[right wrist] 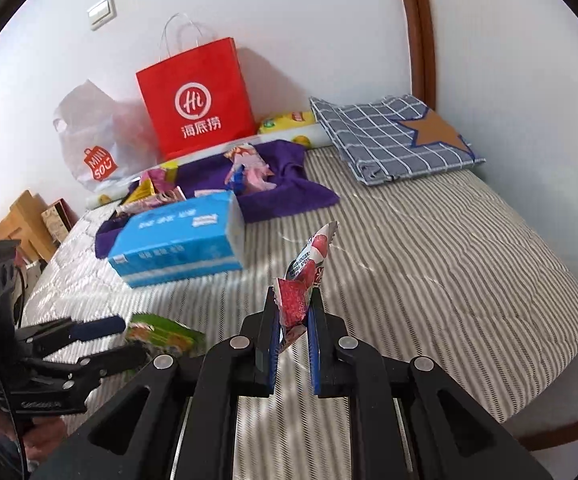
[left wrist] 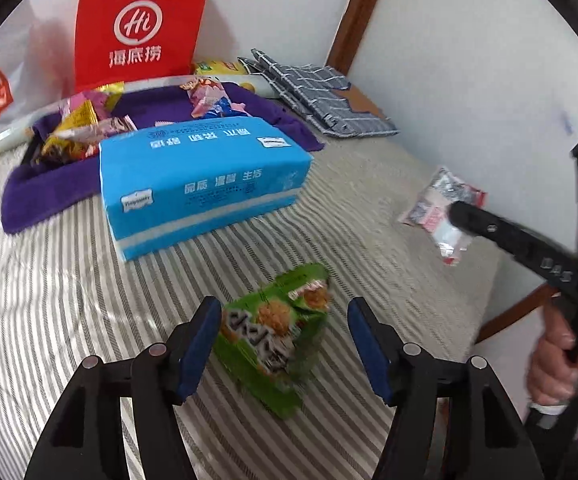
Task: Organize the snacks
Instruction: 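Grasp the green snack bag on the bed with the left tool and lift it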
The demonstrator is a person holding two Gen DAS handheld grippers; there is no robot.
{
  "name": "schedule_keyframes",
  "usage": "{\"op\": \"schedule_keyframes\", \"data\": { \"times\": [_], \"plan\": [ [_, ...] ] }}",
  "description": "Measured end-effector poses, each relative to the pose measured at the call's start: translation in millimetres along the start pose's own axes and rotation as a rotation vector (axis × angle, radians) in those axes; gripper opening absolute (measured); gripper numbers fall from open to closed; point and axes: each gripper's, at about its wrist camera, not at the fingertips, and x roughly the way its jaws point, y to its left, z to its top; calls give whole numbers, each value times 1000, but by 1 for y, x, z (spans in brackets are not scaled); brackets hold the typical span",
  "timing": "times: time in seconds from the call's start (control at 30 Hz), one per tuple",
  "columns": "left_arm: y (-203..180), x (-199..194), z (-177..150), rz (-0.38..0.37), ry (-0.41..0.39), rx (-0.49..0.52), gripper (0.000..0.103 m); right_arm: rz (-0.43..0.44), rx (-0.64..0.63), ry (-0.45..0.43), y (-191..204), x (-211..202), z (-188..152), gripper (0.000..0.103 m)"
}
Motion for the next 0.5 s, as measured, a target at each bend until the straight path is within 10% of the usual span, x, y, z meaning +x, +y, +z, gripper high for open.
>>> {"op": "schedule_keyframes", "data": {
  "times": [0.27, 0.5],
  "plan": [
    [-10, 6, 1, 142, -24, 123, 36, 69, -6, 37, -1, 20, -6, 12],
    [47, -16, 2, 237, -48, -28, 35, 109, -63, 53, 19, 46, 2, 13]
  ]
}}
